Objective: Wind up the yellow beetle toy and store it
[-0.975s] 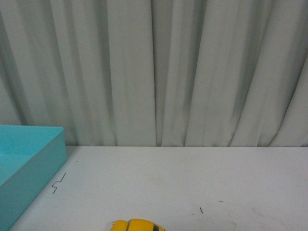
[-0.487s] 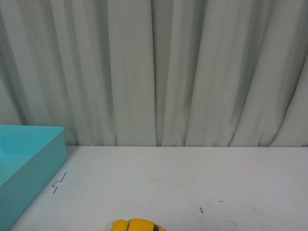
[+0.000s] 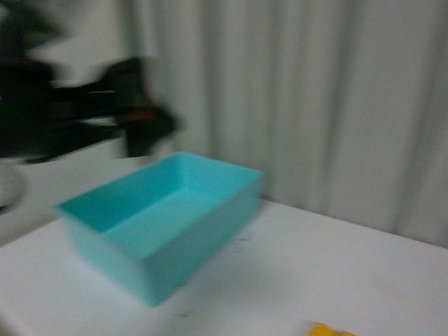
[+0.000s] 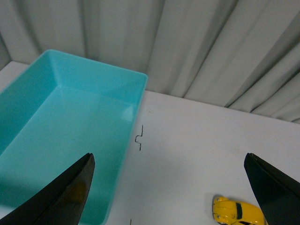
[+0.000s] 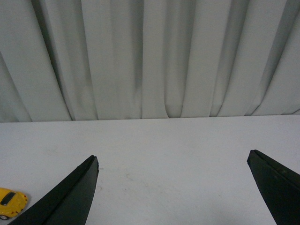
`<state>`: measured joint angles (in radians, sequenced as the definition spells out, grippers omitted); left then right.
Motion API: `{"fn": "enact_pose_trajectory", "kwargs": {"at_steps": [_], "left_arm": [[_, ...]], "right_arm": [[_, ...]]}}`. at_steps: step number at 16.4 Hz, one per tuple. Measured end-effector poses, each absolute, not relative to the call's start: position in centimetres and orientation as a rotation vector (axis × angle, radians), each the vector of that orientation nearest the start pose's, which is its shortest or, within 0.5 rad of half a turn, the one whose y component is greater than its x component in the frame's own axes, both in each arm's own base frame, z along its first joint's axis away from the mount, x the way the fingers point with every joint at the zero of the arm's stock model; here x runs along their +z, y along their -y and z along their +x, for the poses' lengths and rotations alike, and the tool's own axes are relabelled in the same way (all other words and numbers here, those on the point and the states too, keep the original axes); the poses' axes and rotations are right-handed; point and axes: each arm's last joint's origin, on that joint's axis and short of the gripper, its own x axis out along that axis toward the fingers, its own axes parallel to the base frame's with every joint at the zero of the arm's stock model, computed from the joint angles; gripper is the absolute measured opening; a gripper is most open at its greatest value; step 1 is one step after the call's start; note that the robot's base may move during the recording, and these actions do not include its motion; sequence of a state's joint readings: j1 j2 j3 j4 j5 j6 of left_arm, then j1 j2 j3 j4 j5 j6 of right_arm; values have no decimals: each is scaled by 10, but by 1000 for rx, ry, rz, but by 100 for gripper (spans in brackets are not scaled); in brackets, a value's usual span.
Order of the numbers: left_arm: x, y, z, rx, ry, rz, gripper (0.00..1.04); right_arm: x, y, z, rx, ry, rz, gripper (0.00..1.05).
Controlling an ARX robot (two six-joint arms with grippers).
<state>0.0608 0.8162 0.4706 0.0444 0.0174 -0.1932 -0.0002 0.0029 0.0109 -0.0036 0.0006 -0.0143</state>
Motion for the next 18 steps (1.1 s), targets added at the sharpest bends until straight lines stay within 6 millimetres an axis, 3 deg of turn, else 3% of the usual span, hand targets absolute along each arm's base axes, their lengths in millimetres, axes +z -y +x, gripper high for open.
{"fn": "enact_pose_trajectory", "kwargs": {"at_steps": [1,3,4,6,10,15,18], "left_arm": [[241,-9,190,61,-303,-190,98],[238,8,236,-18,-359,-108,98],[239,23,260,-104,-383,-57,98],[238,65,287,-334,-410,64,98],[218,137,288,-779,-496,372,98],[157,179,290,-1030,-644,779,98],[133,197,299,-1086,-664,914,98]], "right_arm": [[167,0,97,0,3,-15,98],[167,0,97,0,3,-14,98],[167,0,97,0,4,-14,98],[167,0,97,0,4,-14,98],[167,0,97,0,4,-14,98],[167,0,97,-1,4,-14,98],[167,0,97,0,4,-14,98]]}}
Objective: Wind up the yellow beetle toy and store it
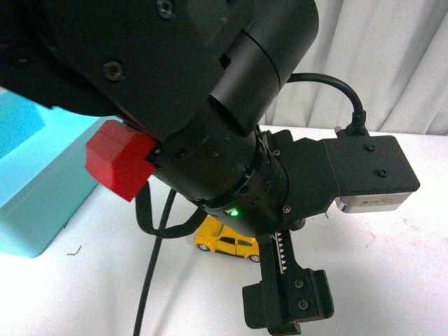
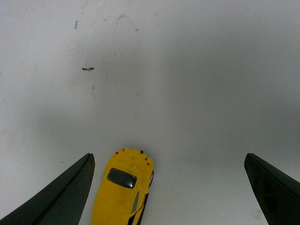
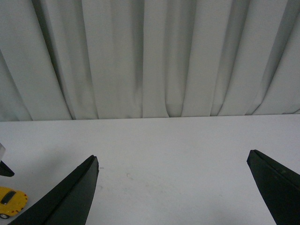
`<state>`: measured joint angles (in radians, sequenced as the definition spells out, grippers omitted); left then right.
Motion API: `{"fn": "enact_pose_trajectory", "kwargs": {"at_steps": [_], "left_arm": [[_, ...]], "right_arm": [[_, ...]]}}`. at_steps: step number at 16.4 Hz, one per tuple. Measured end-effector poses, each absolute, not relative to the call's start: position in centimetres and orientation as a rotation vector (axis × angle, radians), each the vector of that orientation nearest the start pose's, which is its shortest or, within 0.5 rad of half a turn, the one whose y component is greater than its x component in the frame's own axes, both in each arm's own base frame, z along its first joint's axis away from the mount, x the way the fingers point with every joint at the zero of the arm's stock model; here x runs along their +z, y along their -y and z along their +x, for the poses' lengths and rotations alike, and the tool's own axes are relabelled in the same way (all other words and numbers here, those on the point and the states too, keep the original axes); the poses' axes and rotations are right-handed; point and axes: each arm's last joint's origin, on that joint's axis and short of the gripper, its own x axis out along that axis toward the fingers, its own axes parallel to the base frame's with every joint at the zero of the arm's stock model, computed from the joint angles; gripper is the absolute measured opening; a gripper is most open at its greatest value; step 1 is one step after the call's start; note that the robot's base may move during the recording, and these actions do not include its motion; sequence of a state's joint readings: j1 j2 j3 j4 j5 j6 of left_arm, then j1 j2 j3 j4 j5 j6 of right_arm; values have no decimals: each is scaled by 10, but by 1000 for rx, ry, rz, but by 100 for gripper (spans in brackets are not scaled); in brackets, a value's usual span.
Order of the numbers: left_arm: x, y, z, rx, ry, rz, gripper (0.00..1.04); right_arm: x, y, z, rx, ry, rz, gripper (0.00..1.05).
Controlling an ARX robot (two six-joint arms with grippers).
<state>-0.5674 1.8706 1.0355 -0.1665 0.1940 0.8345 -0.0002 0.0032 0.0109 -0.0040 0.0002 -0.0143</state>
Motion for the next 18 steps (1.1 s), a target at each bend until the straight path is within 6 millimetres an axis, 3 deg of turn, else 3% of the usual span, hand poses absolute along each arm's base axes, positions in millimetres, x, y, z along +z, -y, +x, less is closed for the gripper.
{"fn": "enact_pose_trajectory", "kwargs": {"at_steps": [7,15,16,18], "left_arm": [[102,202,334,-1146,-709,1140,98],[83,182,357,-1150,-763,1349,98],[83,180,357,-1152,-765,1361,97],[81,178,358,-1151,-777,1359,75]], "right_arm": [[167,0,97,0,4,-14,98],[167,0,97,0,4,-14,98],[167,0,97,-1,3,-14,98],[167,0,97,0,4,-14,98]]}}
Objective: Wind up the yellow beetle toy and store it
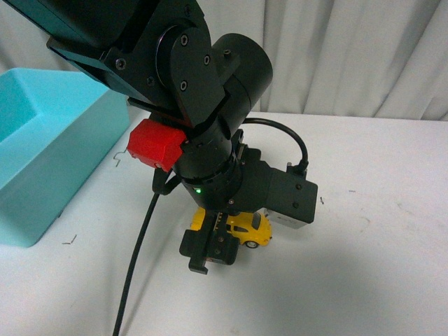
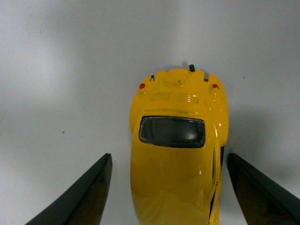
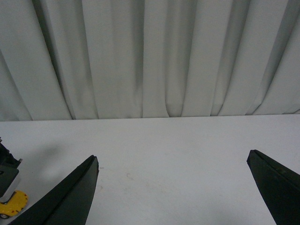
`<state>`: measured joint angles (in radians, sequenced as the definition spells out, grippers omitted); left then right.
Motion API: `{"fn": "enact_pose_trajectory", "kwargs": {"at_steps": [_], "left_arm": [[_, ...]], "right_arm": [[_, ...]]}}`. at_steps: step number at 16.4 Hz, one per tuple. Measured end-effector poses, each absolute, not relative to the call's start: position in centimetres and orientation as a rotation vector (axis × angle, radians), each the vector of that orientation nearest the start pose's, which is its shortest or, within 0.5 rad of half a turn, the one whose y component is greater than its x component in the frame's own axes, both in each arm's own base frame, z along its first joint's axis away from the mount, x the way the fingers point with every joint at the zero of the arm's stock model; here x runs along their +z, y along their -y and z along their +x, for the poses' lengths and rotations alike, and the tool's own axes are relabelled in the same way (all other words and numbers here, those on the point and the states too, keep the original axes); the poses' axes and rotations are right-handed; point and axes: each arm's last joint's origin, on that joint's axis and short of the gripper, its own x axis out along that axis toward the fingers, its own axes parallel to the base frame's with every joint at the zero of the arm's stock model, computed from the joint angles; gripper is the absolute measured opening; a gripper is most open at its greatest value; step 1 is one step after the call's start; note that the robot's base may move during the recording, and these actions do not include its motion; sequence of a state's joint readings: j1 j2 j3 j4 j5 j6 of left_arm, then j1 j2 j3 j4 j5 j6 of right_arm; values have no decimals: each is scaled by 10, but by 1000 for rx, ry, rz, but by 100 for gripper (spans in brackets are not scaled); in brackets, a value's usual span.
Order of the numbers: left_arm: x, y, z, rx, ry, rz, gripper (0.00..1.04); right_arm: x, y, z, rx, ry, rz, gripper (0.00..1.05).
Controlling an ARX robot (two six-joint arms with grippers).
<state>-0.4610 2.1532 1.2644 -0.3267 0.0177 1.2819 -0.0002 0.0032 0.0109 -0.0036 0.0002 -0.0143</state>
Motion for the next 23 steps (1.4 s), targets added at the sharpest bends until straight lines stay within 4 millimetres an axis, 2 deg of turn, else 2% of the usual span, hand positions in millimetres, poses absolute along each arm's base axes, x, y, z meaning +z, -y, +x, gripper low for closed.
{"fn": "enact_pose_trajectory", "kwargs": {"at_steps": [3,5,8,10,12,13,14,15,16,18,20,21,22,23], "left_arm": [[83,179,358,-1149,-813,1333,48],[86,182,358,-1140,-823,1279,42],[92,189,356,-1159,-843,1110,41],[116,190,364,-1134,-786,968,41],[164,176,382,-1036,-671,835,41],[197,155,396,-934,-597,769,41],[219,131,406,-831,-547,723,41],[234,103,414,-717,-530,685,41],[240,74,422,-605,-534,645,41],[244,17,434,-371,-550,584,41],[248,-31,438,-168,-566,530,41],[245,-67,436,-31,-596,510,41],[217,-98,431,81,-686,471,41],[192,-113,430,143,-735,450,41]], "right_arm": [[167,0,97,0,4,-14,98],[167,0,97,-1,4,-14,98],[167,0,97,-1,3,-14,98],[167,0,97,-1,4,-14,98],[167,0,97,-1,4,-14,98],[167,0,97,0,4,-14,98],[167,0,97,0,4,-14,98],[167,0,97,-1,4,-14,98],[167,0,97,-1,4,-14,98],[167,0,97,-1,4,-14,98],[167,0,97,0,4,-14,98],[167,0,97,0,3,-14,98],[167,0,97,0,3,-14,98],[167,0,97,0,4,-14,98]]}}
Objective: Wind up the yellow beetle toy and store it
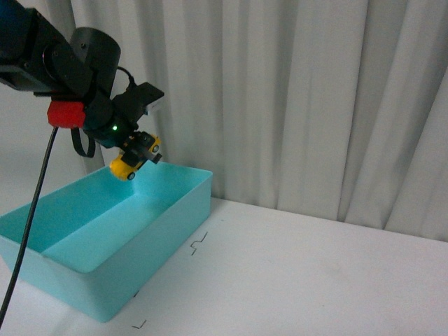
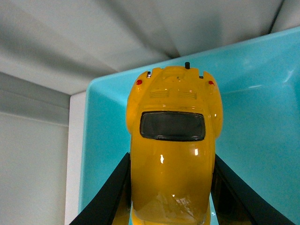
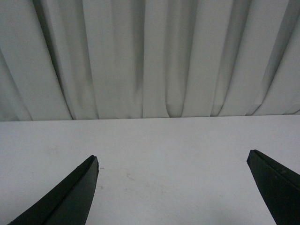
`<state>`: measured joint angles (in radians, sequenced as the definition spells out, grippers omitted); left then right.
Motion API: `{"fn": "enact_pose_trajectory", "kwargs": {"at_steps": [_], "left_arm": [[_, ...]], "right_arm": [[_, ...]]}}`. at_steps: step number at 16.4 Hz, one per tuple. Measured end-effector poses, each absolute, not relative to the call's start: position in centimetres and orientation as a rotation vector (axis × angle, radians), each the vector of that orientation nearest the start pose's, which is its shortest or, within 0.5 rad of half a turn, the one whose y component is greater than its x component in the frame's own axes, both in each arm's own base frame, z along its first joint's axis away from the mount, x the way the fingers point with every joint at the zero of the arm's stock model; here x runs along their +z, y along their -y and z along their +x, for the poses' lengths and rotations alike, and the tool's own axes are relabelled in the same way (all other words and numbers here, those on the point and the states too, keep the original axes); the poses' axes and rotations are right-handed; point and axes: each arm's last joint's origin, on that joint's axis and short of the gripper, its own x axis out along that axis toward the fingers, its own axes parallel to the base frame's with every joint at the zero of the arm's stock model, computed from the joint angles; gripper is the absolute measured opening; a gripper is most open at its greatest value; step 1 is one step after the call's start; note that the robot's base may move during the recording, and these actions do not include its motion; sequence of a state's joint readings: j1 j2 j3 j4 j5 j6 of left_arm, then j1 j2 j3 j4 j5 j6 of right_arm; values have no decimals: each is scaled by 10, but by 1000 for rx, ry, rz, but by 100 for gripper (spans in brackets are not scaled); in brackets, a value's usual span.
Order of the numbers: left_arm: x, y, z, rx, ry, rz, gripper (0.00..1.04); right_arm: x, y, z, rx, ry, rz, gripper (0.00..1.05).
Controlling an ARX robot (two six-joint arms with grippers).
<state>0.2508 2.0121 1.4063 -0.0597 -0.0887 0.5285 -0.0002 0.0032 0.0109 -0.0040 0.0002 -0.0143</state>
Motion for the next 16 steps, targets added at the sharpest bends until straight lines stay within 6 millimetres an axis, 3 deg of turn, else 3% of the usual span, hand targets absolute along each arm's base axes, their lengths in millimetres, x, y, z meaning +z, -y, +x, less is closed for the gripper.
{"fn": "enact_pose_trajectory", "kwargs": {"at_steps": [10,16], "left_arm": [[129,-146,433,231,-829,436,41],[90,-148,433,183,-916,448,41]], "right_arm": [[167,0,97,0,4,-14,98],[167,0,97,0,3,-14,98]]}}
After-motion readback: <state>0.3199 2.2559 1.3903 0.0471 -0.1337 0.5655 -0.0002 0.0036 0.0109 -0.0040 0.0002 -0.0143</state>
